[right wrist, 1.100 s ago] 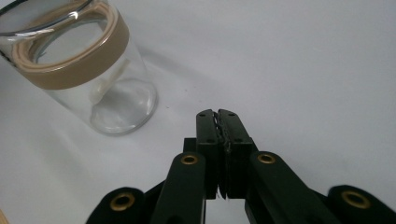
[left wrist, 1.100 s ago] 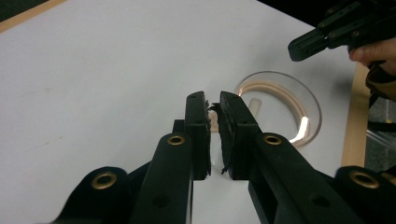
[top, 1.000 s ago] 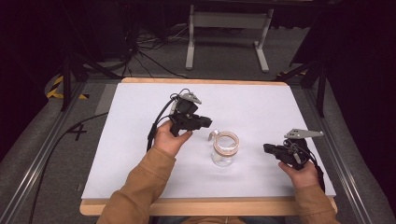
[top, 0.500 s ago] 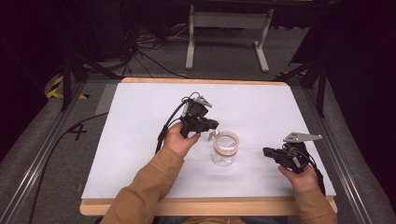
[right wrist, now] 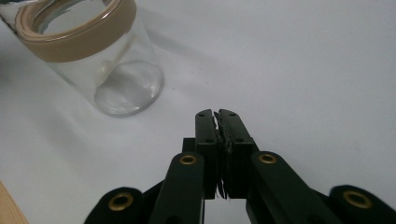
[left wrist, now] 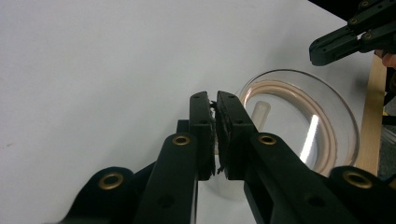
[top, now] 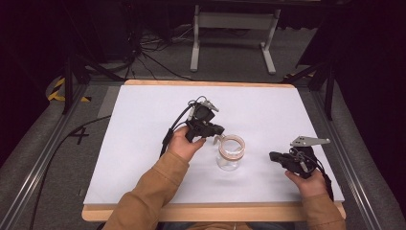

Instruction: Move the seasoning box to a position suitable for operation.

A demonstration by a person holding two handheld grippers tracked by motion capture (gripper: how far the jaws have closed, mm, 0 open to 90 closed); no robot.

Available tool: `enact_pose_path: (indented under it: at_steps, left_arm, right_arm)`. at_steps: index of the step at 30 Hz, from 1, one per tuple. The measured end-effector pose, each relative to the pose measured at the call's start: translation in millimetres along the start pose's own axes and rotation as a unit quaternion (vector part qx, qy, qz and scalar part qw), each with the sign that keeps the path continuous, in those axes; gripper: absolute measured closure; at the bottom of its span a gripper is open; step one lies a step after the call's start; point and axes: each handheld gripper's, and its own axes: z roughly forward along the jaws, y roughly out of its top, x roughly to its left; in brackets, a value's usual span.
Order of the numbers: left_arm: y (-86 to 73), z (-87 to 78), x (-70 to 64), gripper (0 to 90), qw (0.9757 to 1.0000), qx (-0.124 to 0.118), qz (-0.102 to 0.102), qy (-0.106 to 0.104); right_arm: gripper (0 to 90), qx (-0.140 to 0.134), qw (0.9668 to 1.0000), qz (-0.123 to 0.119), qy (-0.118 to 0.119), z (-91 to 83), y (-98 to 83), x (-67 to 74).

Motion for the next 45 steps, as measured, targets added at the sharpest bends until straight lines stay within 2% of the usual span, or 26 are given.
enact_pose_path:
  at_steps: [9,15,19,24,32,37,41,45]
  left_arm:
    - [0.3,-0.8,0.7,86.7,1.0000,0.002,-0.003,-0.001]
    - [0.2,-1.0,-0.5,86.8,1.0000,0.003,0.006,0.004]
    - [0.1,-1.3,0.6,86.8,1.0000,0.004,0.004,0.001]
    - [-0.3,-0.9,2.2,87.0,1.0000,0.000,0.001,-0.004]
    - [-1.3,-1.2,4.4,87.2,1.0000,0.000,0.001,-0.008]
    - [-2.2,-1.4,5.2,87.4,1.0000,0.001,0.000,-0.009]
    - [-2.9,-1.7,4.8,87.4,0.9999,0.000,-0.006,-0.010]
    - [-3.8,-2.4,5.5,87.4,0.9999,-0.001,-0.003,-0.011]
  right_arm:
    - [87.2,0.000,1.0000,-0.006,0.003,0.6,1.1,2.8]
    - [87.3,0.000,0.9999,-0.012,0.007,1.7,2.9,6.7]
    - [87.7,-0.003,0.9997,-0.020,0.014,3.5,6.3,15.1]
    - [88.9,-0.021,0.9987,-0.026,0.038,3.3,13.4,25.9]
    - [89.3,-0.034,0.9966,-0.042,0.062,7.9,24.6,43.7]
    - [89.4,-0.035,0.9959,-0.051,0.066,10.7,28.3,48.9]
    - [89.4,-0.042,0.9948,-0.051,0.078,13.3,33.5,55.3]
    - [89.4,-0.041,0.9943,-0.056,0.081,16.9,36.6,59.8]
